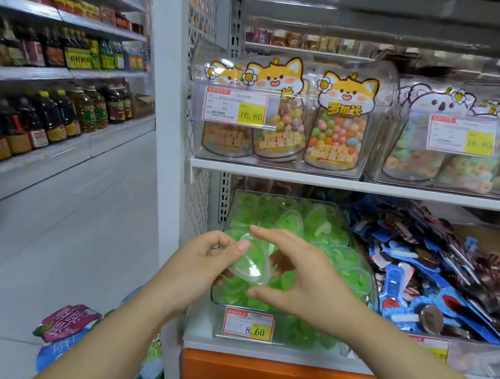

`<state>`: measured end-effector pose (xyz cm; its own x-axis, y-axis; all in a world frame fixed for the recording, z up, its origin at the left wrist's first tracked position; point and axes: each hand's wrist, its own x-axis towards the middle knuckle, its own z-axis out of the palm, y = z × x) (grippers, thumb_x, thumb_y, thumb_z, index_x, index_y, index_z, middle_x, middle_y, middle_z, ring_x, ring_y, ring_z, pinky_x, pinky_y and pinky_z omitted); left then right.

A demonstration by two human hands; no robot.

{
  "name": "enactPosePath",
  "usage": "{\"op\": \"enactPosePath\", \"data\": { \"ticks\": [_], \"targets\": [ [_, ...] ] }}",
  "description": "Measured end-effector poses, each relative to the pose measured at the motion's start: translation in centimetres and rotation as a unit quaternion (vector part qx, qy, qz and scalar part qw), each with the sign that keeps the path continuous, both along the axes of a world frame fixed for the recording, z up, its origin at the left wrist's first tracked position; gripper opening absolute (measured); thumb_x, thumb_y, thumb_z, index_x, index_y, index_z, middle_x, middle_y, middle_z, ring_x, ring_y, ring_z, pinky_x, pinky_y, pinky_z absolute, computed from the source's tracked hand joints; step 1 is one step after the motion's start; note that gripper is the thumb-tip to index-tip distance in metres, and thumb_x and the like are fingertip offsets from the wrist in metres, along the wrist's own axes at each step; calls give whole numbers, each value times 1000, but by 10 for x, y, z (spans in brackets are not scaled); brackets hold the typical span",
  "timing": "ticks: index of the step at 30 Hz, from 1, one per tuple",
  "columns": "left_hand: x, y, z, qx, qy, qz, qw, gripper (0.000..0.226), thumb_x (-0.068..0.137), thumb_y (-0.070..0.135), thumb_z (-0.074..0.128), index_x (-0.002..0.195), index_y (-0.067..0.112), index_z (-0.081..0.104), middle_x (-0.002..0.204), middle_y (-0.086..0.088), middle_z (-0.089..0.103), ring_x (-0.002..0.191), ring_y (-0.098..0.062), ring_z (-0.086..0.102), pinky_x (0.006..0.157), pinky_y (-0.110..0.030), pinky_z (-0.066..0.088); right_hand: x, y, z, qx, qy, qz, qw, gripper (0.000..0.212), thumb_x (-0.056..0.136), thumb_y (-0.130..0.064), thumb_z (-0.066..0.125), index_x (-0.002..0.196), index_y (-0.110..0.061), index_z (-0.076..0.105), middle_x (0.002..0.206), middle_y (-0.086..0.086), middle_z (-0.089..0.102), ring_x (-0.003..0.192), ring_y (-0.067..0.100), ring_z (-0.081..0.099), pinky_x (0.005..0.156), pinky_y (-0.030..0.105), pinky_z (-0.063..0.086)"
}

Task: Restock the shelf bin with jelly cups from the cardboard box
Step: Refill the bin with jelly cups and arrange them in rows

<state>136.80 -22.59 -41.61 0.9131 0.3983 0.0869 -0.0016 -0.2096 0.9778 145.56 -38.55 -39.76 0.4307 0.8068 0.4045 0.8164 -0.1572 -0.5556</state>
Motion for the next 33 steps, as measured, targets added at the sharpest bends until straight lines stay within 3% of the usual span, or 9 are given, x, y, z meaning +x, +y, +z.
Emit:
{"op": "enactPosePath", "data": {
  "ticks": [3,9,12,15,17,20,22,27,33],
  "targets": [
    [2,0,5,28,-12,-8,1000,39,68,55,59,79,17,63,66,1,60,50,-1,51,52,-15,38,1,2,5,-9,58,13,998,77,66,-26,85,131,-37,44,97,-23,54,80,4,58,77,18,51],
    [22,6,14,80,-25,19,996,30,86,46,57,71,21,64,61,2,56,52,-5,49,57,-24,40,22,7,7,6,163,16,986,80,63,-27,85,133,-36,46,105,3,67,72,7,66,77,23,54],
    [37,9,13,86,-24,42,995,45,86,54,52,77,13,66,57,4,54,53,-10,48,62,-30,40,37,16,9,9,158,4,987,73,62,-28,85,127,-31,52,92,3,70,68,7,65,71,24,54],
    [49,9,13,96,-31,85,991,55,87,60,41,82,13,69,61,2,58,59,-10,52,69,-32,43,52,26,12,30,119,-11,992,67,61,-32,85,121,-27,56,95,-8,68,78,2,59,75,20,50],
    [58,9,15,75,-55,119,988,53,92,57,37,78,18,71,61,5,60,61,-9,55,71,-31,46,62,33,15,47,115,-27,992,60,62,-34,83,117,-28,58,98,-17,65,85,-2,56,76,12,46],
    [75,15,15,36,-85,182,979,44,98,42,39,70,24,66,60,13,65,62,-8,58,69,-30,46,77,42,18,50,117,-41,991,43,65,-41,80,104,-33,63,101,-20,67,96,-5,60,85,17,47],
    [87,21,12,31,-88,204,974,35,98,33,44,73,19,65,72,6,69,68,-14,61,74,-36,49,84,49,19,37,99,-54,993,32,67,-43,78,95,-36,65,100,-17,69,95,-3,62,88,19,47],
    [110,30,-2,115,-57,221,967,19,94,16,47,83,21,63,82,-5,66,63,-13,54,49,-18,38,106,70,14,-24,23,-109,994,53,69,-48,75,117,-30,60,116,-13,57,111,5,53,93,17,39],
    [129,49,-18,147,-21,219,964,32,88,2,46,107,18,68,99,-4,66,83,-25,61,66,-27,48,134,96,18,-104,51,-120,986,59,70,-48,76,121,-34,50,115,-14,46,108,7,47,86,18,35]
  ]
}}
